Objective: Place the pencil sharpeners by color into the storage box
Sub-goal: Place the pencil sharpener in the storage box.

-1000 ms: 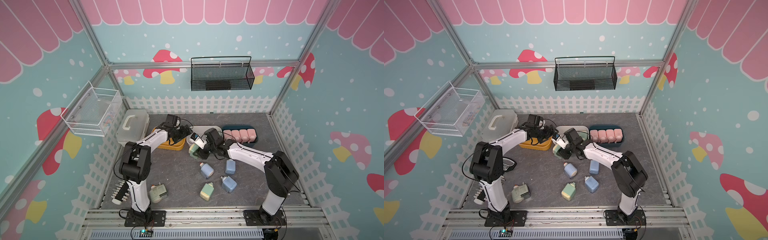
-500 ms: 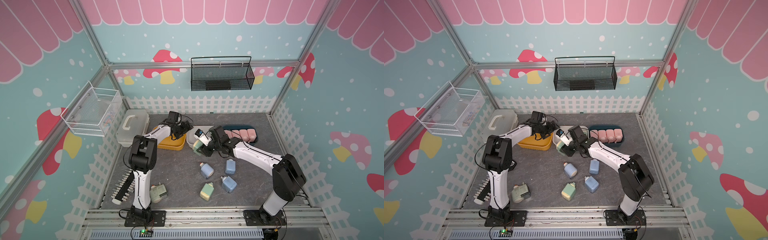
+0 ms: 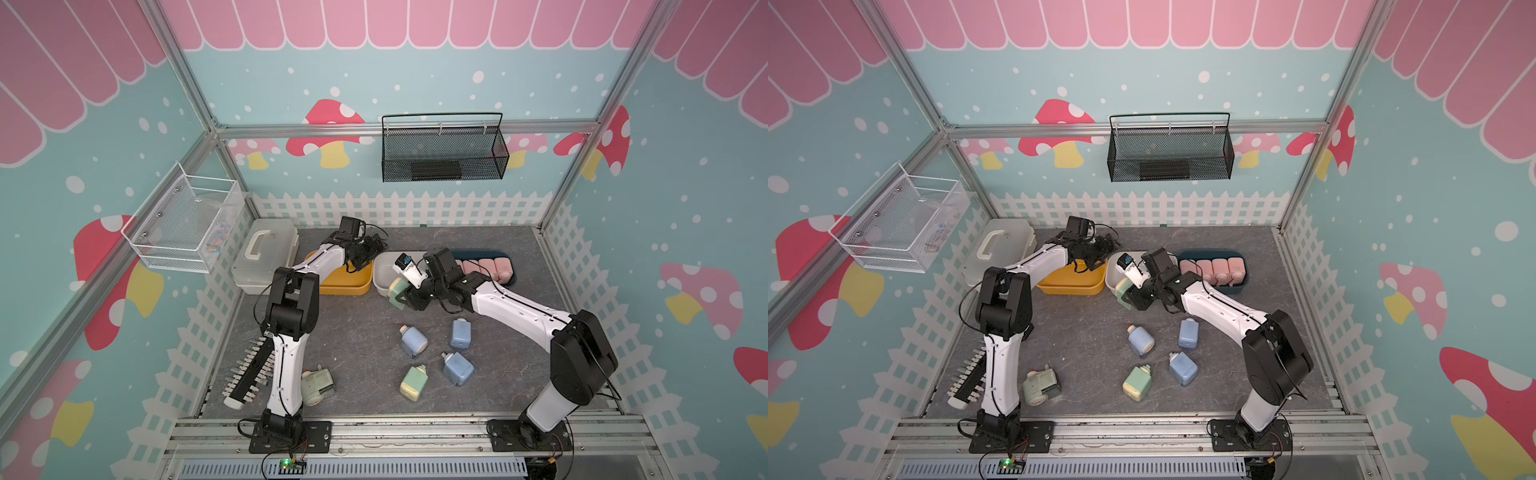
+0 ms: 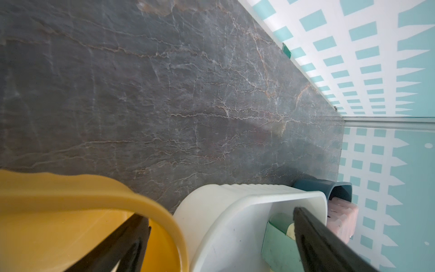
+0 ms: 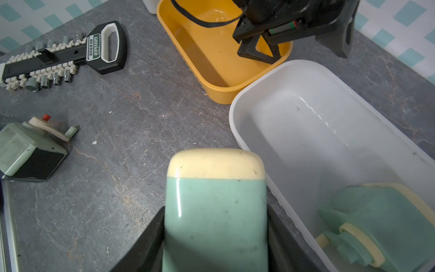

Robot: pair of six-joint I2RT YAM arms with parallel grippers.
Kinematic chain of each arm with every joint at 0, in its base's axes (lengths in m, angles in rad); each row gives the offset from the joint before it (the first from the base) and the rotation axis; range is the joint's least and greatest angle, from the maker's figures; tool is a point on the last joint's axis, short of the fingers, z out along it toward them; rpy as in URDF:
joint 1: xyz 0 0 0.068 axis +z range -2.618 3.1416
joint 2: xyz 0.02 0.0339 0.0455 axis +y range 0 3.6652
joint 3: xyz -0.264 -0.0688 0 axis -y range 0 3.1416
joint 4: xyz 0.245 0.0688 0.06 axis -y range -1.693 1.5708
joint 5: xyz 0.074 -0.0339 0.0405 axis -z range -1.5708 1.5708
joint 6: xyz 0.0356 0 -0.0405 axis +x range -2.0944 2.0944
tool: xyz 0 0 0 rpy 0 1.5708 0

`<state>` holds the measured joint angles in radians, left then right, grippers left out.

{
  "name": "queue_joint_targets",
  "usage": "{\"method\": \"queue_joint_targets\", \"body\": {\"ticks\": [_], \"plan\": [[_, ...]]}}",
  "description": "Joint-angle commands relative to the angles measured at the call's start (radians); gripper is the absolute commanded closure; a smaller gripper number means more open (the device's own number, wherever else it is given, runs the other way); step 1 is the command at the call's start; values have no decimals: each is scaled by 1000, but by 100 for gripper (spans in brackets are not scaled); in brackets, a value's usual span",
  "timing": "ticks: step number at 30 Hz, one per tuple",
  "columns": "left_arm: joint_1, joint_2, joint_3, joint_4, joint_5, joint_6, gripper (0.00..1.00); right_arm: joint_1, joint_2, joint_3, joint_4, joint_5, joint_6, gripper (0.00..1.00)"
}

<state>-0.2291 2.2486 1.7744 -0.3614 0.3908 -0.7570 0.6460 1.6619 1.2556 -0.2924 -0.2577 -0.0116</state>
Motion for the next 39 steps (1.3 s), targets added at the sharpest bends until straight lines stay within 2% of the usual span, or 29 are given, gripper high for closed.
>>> {"method": "queue_joint_targets", "body": {"ticks": [1,5,9,12,19,24,31,39], "plan": [[7,-10,5,-6,23,-11,5,-15,-7,64,-10,85,88,100],[10,-54,-47,-7,7,9,5,-25,24,100,-22,96,156,100],[20,-93,-82,-6,38,10,5,-25,79,169,-65,98,201,100],[20,-125,-104,22,70,0,5,-25,106,200,-68,154,266,100],[19,-165,-136,29,64,9,5,-26,184,312,-144,343,407,100],[19,-172,-152,39,127,-3,5,-25,271,396,-217,441,477,100],[19,-239,-220,28,69,36,5,-21,336,458,-229,489,523,100],[19,-303,-277,0,25,78,5,17,459,605,-343,689,562,100]]}}
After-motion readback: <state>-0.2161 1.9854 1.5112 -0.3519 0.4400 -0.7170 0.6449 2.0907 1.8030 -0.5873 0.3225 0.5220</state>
